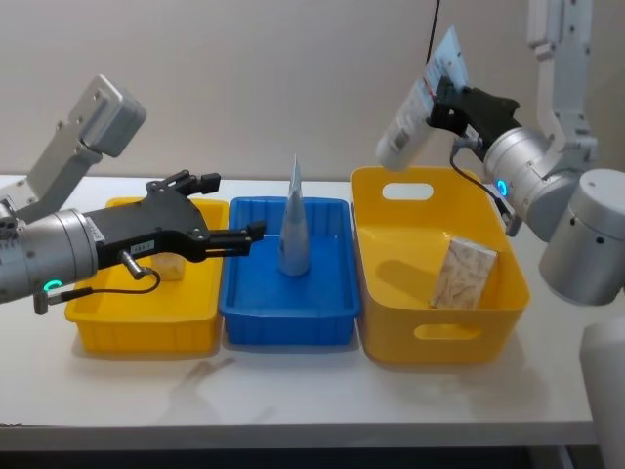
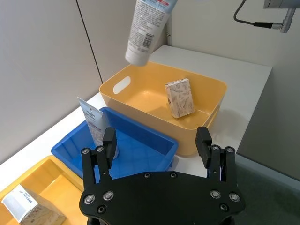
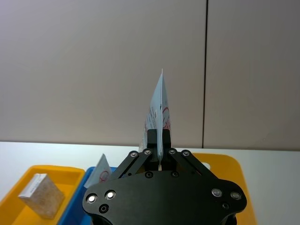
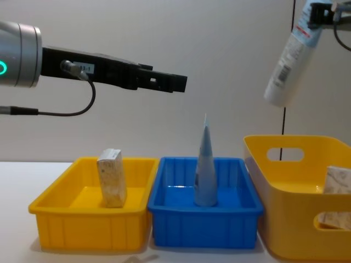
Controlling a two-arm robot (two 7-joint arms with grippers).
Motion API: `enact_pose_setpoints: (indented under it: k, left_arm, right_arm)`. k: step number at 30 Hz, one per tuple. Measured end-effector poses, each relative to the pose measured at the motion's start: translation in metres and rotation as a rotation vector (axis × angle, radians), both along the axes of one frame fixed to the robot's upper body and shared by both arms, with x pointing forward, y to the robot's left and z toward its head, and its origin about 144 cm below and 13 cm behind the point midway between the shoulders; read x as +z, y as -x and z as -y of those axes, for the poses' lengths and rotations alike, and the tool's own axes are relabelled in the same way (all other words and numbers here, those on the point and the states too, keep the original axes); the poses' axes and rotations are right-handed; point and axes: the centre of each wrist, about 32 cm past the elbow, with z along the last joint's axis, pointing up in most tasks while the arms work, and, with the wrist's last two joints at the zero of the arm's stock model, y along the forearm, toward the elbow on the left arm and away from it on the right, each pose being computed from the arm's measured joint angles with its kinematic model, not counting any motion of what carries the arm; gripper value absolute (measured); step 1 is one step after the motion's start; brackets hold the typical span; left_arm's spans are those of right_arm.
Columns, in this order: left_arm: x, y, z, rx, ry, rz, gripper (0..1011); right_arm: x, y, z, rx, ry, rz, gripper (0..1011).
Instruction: Bimanual collaborative sorting of washing and personal care products
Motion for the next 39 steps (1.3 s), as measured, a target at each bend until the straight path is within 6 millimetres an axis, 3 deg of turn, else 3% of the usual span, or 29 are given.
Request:
enact_pose_setpoints:
  k: [10,27,32,39]
  left_arm:
    - [0.000,0.000,0.000,0.000,0.000,0.000,1001]
    - [0.000,0.000,0.000,0.000,0.000,0.000,1001]
    - [0.000,0.000,0.000,0.000,0.000,0.000,1001]
    - [0.000,0.000,0.000,0.000,0.000,0.000,1001]
  right_arm:
    - [-0.013,-0.002,0.008,-0.041,0.047,-0.074,23]
    - [-0.042,-0.010,0.003,-0.078,0.119,-0.181,25]
    - [-0.047,-0.012,0.002,-0.085,0.130,-0.193,145]
    - [-0.051,-0.013,0.002,-0.093,0.142,-0.204,390]
